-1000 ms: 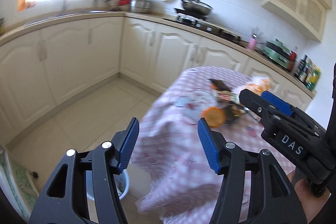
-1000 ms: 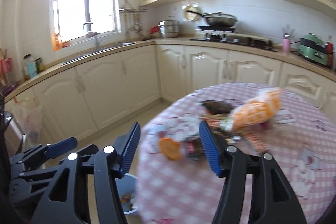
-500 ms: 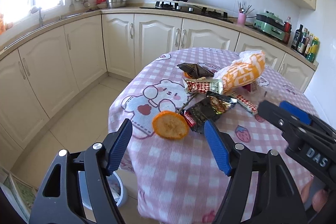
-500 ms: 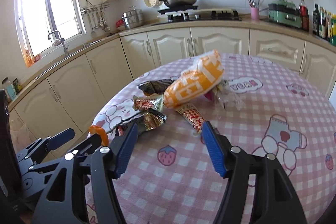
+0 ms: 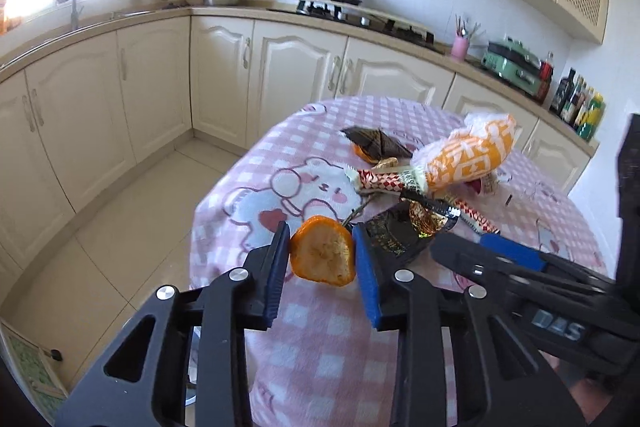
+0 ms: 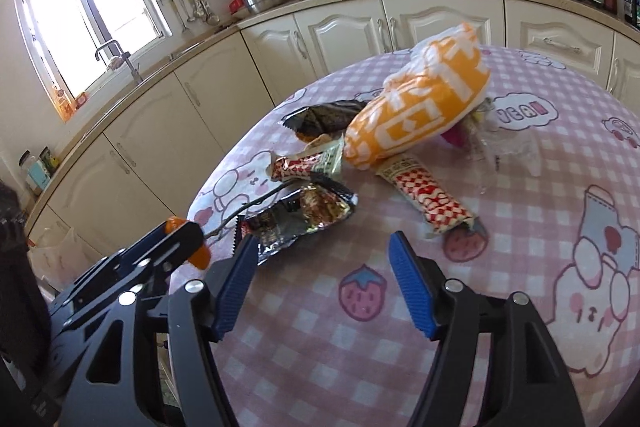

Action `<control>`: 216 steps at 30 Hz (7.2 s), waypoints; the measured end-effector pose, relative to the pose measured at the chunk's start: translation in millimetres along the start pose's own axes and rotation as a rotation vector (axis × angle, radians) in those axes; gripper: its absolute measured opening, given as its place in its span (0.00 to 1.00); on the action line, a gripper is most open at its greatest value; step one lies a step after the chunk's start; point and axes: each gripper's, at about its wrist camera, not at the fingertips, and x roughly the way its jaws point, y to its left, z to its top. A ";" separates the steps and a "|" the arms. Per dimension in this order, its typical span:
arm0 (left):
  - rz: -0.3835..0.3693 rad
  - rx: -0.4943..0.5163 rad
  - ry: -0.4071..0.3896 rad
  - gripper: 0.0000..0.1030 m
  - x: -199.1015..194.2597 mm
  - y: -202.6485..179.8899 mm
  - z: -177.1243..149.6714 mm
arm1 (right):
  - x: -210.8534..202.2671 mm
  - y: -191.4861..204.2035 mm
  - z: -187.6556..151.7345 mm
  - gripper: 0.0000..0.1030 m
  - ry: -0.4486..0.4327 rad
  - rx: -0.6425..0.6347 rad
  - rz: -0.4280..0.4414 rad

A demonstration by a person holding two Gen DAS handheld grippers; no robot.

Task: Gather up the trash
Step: 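Grasp the orange peel with the left tool while the right tool grasps the dark snack wrapper, then carry both items over the blue bucket and open both tools to drop them, then move both open tools back toward the table, then grasp the orange-white snack bag with the left tool while the right tool grasps the clear plastic wrapper, then carry both items over the blue bucket and open both tools to drop them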

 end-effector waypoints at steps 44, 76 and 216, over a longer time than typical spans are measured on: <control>0.266 -0.259 -0.076 0.28 -92.2 156.8 -45.8 | 12.8 172.4 -38.6 0.03 0.024 -0.285 0.255; 0.422 -0.398 0.153 0.54 -13.0 251.6 -98.1 | 160.9 250.9 -101.0 0.03 0.273 -0.403 0.269; 0.169 -0.438 -0.080 0.21 -84.5 197.3 -72.3 | 75.3 226.0 -94.9 0.24 0.263 -0.431 0.385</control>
